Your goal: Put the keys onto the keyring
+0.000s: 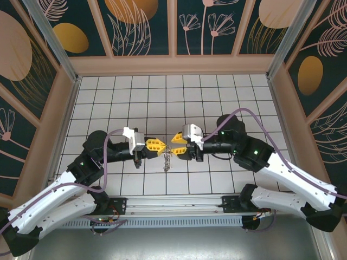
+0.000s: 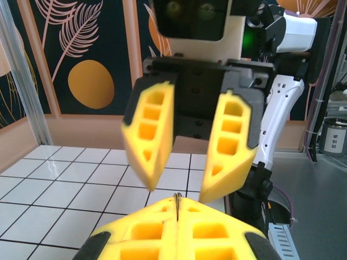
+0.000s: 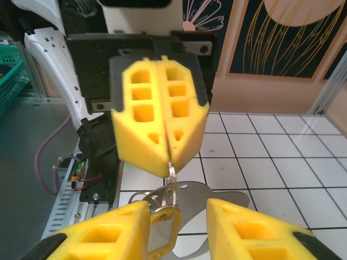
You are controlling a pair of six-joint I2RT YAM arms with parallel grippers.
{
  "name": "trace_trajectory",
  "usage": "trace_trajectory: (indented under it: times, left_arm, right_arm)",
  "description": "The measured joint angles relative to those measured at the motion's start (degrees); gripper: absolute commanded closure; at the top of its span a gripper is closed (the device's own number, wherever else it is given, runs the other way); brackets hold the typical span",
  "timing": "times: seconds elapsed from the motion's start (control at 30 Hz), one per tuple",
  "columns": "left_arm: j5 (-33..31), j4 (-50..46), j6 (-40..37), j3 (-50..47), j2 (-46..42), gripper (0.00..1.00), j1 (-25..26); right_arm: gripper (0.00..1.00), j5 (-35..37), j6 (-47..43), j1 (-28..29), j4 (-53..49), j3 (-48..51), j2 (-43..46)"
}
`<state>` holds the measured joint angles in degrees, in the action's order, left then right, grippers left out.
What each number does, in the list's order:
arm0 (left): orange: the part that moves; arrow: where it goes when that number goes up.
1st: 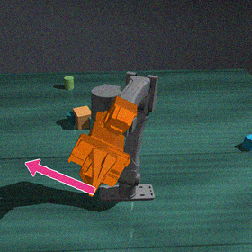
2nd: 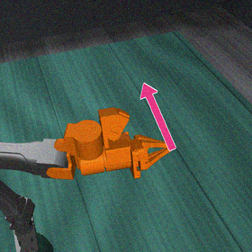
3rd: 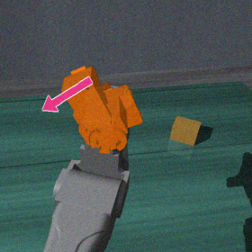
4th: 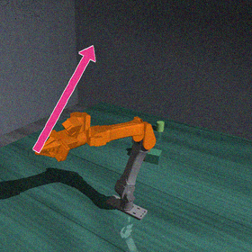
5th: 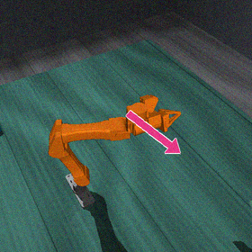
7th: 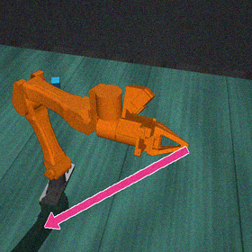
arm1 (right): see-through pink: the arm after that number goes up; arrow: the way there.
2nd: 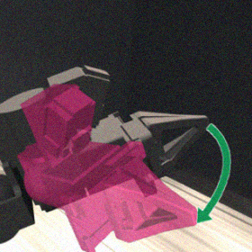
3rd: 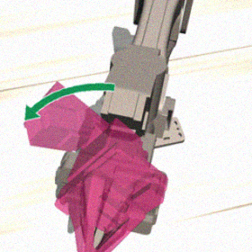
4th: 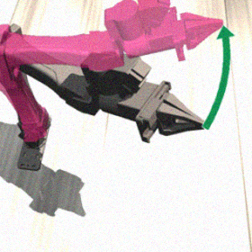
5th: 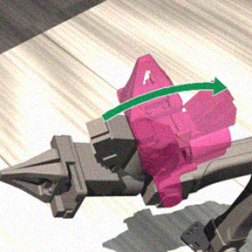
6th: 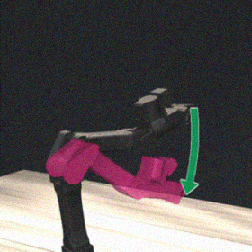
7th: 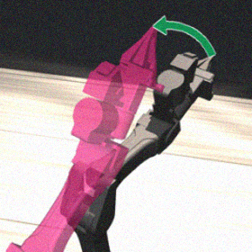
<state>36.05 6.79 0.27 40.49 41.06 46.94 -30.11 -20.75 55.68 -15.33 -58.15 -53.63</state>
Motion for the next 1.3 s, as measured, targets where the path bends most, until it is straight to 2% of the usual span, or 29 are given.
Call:
trace_trajectory:
  times: [0.13, 0.4, 0.9, 1.17, 1.3]
  left_arm:
    - [0.1, -0.9, -0.2, 0.0, -0.3, 1.00, 0.0]
    - [0.1, -1.5, -0.2, 0.0, -0.7, 1.00, 0.0]
    - [0.2, -0.9, -0.2, 0.0, -0.7, 1.00, -0.1]
    - [0.6, -0.2, -0.1, 0.0, -1.1, 1.00, 0.0]
    - [1.0, 0.3, -0.1, 0.0, -1.7, 1.00, 0.0]
  right_arm:
    - [0.75, -0.6, 0.4, -0.2, 0.0, 0.0, -1.3]
    - [1.00, -2.8, 0.9, -0.7, 0.1, 0.0, -1.9]
    - [1.00, -6.8, 0.4, -1.7, 0.6, 0.0, -4.3]
    - [0.76, -7.3, -0.1, -2.0, 2.2, 0.1, -4.5]
    - [0.63, -4.3, -1.1, -1.1, 5.8, 3.7, 0.5]
